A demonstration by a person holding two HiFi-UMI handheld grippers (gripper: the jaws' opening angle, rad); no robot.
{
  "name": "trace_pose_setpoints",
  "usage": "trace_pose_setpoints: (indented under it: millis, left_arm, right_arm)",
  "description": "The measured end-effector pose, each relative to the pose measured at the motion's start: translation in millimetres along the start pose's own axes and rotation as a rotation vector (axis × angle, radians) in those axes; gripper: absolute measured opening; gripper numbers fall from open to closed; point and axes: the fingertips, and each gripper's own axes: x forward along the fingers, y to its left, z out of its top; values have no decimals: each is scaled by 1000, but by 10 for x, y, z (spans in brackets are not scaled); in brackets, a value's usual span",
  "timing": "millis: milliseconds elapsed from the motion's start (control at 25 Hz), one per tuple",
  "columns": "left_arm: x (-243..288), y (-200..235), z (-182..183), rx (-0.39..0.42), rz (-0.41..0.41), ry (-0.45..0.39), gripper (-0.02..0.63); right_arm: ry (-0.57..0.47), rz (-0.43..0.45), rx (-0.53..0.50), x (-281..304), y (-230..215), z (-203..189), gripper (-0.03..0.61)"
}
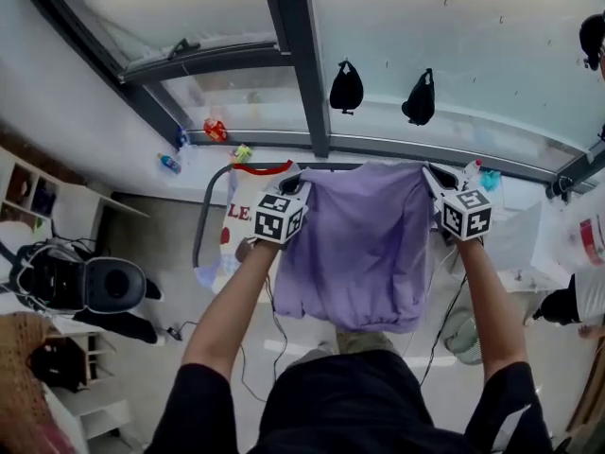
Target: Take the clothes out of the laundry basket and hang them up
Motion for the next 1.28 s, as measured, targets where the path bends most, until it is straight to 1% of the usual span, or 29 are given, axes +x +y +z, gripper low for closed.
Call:
trace_pose_setpoints:
  millis: [80,200,240,320,400,440,480,560,600,760,920,960,1000,1080,1120,1200,1280]
  left_arm:
    - [292,58,-180,23,-3,30,23]
    - [627,170,-427,104,-10,75,23]
    - [717,213,-519,112,-10,102,23]
    - [874,310,-714,81,2,162,25]
    - [1015,408,-903,24,24,216,25]
    - [1073,454,-989,16,39,241,25]
    - [1118,495,-1067,34,56,267,25]
    - [1183,542,-1211,99,91,317,25]
    - [1212,551,-1278,113,104,336,25]
    - [1315,564,-1511,101,121,397,31]
    - [1414,520,-1569,92,83,416,49]
    - [1422,510,-1569,85,74,422,63]
    - [1421,507,-1561,74,70,425,94]
    - [1397,507,-1513,56,61,416,154]
    - [1377,505,-1480,48,53,406,172]
    - [1317,511,-1403,37,38,382,201]
    - [1222,526,-1299,25,30,347,221]
  right_arm:
    - [67,14,-26,297,-124,-261,17]
    - [152,-5,-32,696,-310,-638,18]
    - [174,-5,-31,794,-359,-744,18]
    - [208,8,-25,936,-430,-921,18]
    - [226,11,-14,1022,-503,-1063,18]
    - [228,7,-8,1064,-537,-1117,18]
    - [225,3,-2,1109,-560,-1159,18]
    - [215,-9,3,1193,-591,-1245,18]
    - [216,-17,1,1223,-607,-1307,18]
    - [242,-37,18,1275,-643,-1523,18]
    - [253,-35,4,1304,-652,-1510,27]
    - [255,-33,1,1298,-639,-1492,35]
    - [257,-29,3,1282,-620,-1475,46]
    - [258,-24,19,1232,-577,-1426,112]
    - [253,-29,22,1201,-568,-1383,162]
    - [233,-53,10,1130,-578,-1262,207]
    - [208,-72,8,1041,-585,-1114,229]
